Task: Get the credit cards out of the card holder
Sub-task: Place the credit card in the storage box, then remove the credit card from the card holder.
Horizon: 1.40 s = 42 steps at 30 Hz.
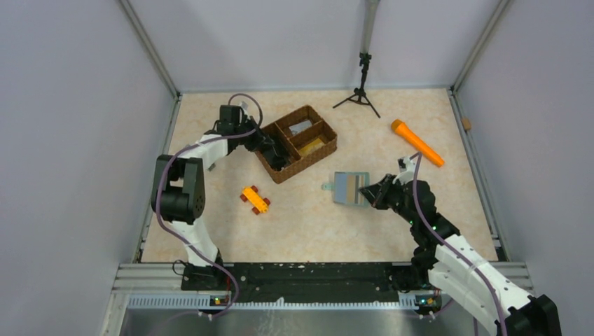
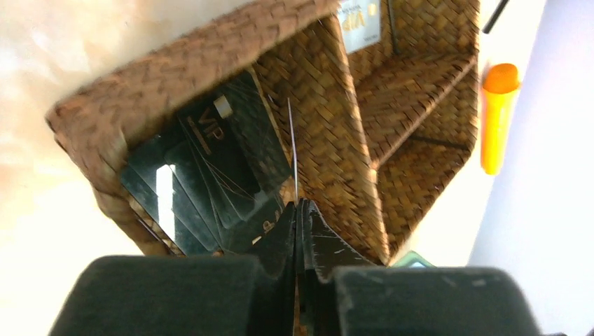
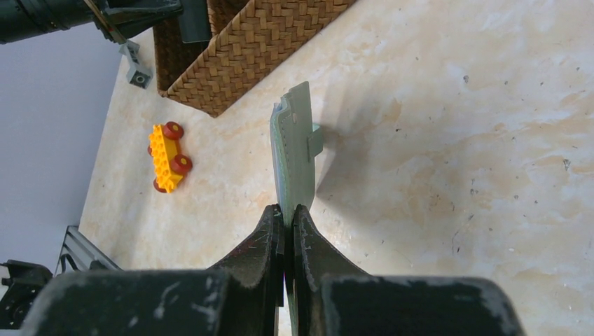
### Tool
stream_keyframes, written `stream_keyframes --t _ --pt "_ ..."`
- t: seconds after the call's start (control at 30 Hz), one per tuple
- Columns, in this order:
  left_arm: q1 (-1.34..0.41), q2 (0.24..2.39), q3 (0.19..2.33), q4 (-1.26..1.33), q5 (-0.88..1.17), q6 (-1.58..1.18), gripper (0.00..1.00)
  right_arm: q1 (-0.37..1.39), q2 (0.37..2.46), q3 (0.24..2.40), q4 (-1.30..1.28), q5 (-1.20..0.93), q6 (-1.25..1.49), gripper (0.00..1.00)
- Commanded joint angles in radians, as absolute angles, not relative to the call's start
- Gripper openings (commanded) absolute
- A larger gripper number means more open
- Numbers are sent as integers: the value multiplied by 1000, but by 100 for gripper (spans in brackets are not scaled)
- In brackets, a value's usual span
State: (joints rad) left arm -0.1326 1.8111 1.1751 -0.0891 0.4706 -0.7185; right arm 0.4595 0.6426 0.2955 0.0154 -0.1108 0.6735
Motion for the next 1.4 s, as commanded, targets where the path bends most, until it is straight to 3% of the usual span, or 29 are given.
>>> stream_keyframes --t 0.0,0.1,0.23,0.4,0.7,0.73,0.77,0.87,1.07,1.37 --pt "-137 1855 1294 -196 367 -621 12 451 632 331 79 -112 672 0" --pt "-143 1820 1296 -257 320 -576 35 451 617 334 79 -126 654 0" --pt "-143 1720 1279 -305 327 -510 56 452 626 327 84 -133 673 0" --pt "-143 1638 1316 -449 386 -459 63 451 632 336 94 -150 711 0" --pt "-190 1330 1159 -493 530 -434 74 451 639 355 128 -234 829 0" --pt "-217 1290 1140 -493 550 -435 80 451 638 351 146 -255 851 0" --pt "-254 1248 1116 -481 573 -437 97 451 639 345 172 -280 878 0" --pt "-326 1150 1006 -385 642 -505 99 451 645 305 303 -368 988 0" --pt "-348 1014 657 95 801 -739 99 451 666 206 574 -485 1219 0" --pt "-378 873 531 219 787 -798 99 452 652 187 666 -598 1322 0"
